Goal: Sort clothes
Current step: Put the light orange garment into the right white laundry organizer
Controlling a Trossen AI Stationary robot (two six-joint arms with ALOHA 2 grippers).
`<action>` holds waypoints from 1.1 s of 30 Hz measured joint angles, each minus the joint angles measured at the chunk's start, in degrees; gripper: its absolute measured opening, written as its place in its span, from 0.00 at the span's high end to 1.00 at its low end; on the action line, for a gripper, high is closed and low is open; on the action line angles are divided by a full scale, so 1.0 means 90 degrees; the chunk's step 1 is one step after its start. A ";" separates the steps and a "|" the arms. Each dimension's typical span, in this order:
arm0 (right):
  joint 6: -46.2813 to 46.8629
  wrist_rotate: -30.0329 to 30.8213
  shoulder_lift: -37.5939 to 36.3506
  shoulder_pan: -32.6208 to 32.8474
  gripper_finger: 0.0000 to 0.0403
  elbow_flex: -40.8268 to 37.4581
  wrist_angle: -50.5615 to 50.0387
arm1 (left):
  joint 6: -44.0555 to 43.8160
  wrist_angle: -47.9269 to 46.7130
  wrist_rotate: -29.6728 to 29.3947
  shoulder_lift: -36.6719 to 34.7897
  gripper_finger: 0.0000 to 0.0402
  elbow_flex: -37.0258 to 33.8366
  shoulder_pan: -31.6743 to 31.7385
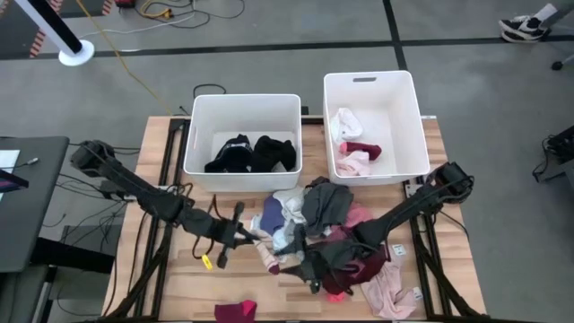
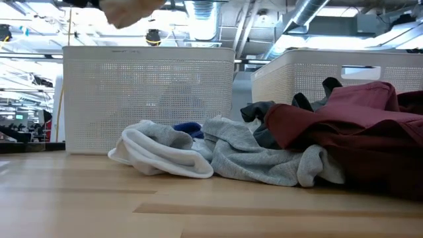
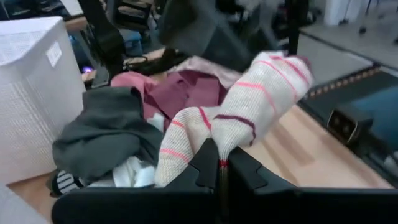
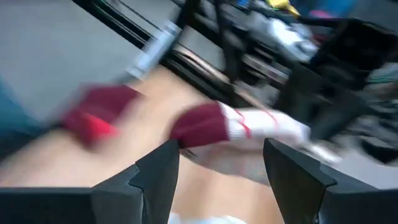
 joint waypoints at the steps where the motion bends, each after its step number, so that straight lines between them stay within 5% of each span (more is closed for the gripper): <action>1: -0.0253 0.0400 -0.0001 0.0043 0.38 0.0021 0.0012 | -0.0054 0.0069 0.0017 -0.0046 0.99 0.0000 0.0044; 6: -0.1061 0.1291 -0.0002 0.0090 0.38 0.0068 0.0320 | -0.0253 0.0475 0.0278 -0.0131 0.99 0.0000 0.0281; 21: -0.1399 0.1197 0.0000 0.0084 0.38 0.0064 0.1036 | -0.0321 0.0547 0.0397 -0.0131 0.99 0.0000 0.0767; 33: -0.1458 0.0492 0.0000 -0.0237 0.38 0.0064 0.1182 | -0.0577 0.0709 0.0850 -0.0131 0.99 0.0000 0.1018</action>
